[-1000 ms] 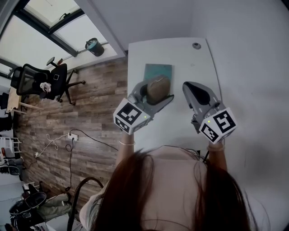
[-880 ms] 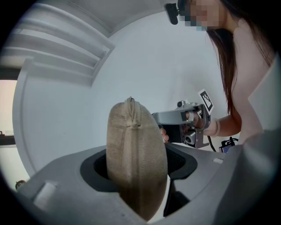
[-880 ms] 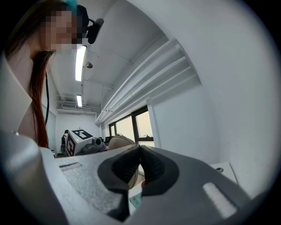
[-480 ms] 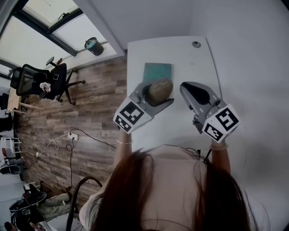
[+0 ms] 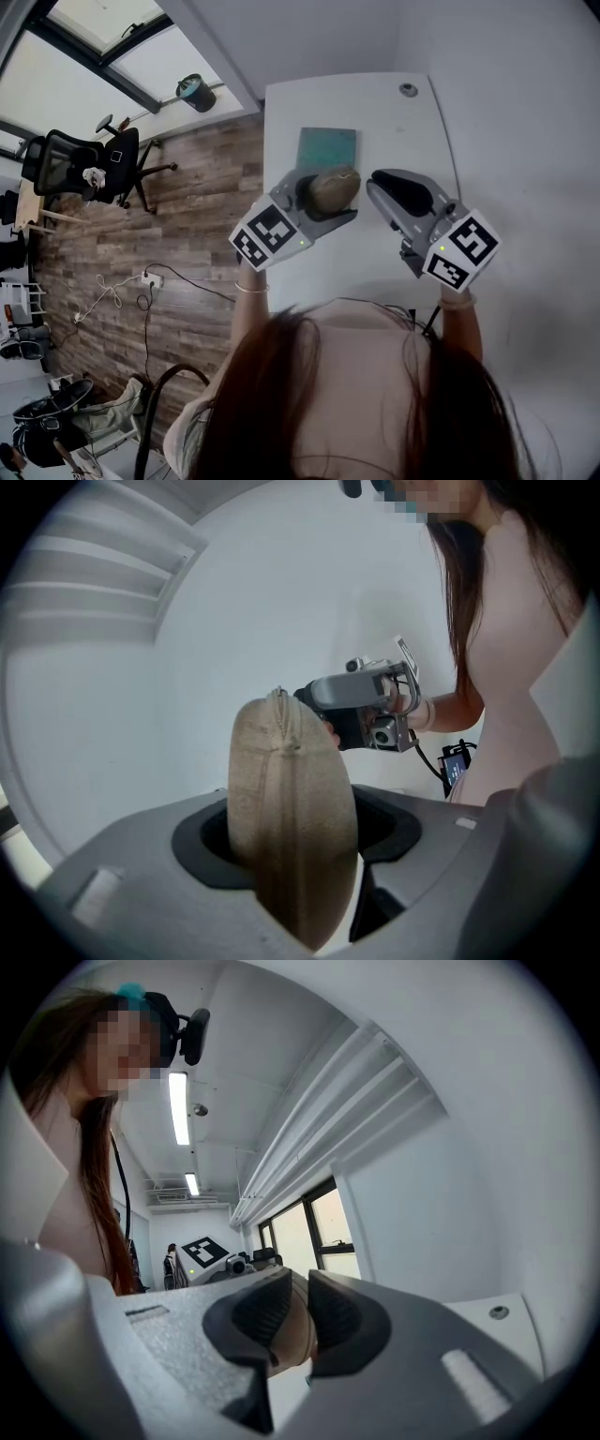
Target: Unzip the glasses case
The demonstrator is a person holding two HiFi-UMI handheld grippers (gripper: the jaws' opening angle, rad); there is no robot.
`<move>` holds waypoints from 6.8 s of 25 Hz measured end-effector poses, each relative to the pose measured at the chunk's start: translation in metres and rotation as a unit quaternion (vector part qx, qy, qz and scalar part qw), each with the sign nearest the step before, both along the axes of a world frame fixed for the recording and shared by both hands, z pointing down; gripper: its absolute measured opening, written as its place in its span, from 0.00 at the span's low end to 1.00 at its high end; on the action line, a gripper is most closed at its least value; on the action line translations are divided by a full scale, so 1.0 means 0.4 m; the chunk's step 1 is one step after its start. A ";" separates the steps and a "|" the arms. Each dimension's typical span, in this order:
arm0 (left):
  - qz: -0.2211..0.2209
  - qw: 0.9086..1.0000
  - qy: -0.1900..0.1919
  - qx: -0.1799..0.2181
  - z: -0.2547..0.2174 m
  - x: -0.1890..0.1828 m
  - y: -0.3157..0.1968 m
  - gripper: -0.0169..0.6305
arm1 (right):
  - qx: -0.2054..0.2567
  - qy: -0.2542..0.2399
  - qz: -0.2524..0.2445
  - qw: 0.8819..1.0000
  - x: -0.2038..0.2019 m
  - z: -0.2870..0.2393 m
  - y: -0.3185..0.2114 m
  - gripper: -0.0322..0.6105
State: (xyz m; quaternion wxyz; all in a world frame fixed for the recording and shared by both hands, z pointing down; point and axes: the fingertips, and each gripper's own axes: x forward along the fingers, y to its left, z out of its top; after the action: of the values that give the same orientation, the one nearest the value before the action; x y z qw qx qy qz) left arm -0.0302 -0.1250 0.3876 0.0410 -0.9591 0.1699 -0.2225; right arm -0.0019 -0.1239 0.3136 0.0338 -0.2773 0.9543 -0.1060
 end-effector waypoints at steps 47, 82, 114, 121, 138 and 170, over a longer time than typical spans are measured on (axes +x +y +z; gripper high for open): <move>0.122 0.982 -0.115 -0.083 0.076 0.000 0.072 0.48 | 0.050 0.097 -0.124 0.986 -0.073 0.042 0.046 0.06; 0.123 0.985 0.006 -0.121 0.015 -0.023 0.089 0.48 | 0.054 0.130 -0.153 0.978 -0.059 0.049 0.038 0.06; 0.124 0.962 0.187 -0.152 -0.072 -0.036 0.075 0.48 | 0.035 0.086 -0.143 0.985 -0.050 0.048 0.029 0.06; 0.123 0.956 0.213 -0.158 -0.075 -0.037 0.073 0.48 | 0.032 0.077 -0.141 0.986 -0.052 0.050 0.028 0.06; 0.113 0.940 0.279 -0.161 -0.106 -0.043 0.056 0.48 | 0.023 0.060 -0.132 0.989 -0.053 0.054 0.025 0.06; 0.084 0.901 0.389 -0.173 -0.140 -0.084 0.007 0.48 | -0.007 0.068 -0.143 0.987 -0.075 0.138 0.030 0.06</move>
State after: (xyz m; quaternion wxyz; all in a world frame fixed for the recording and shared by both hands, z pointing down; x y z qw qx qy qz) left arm -0.0636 -0.1223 0.3317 -0.1761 -0.9721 0.0496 0.1470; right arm -0.0321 -0.1119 0.3687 -0.0488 -0.1453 0.9834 -0.0975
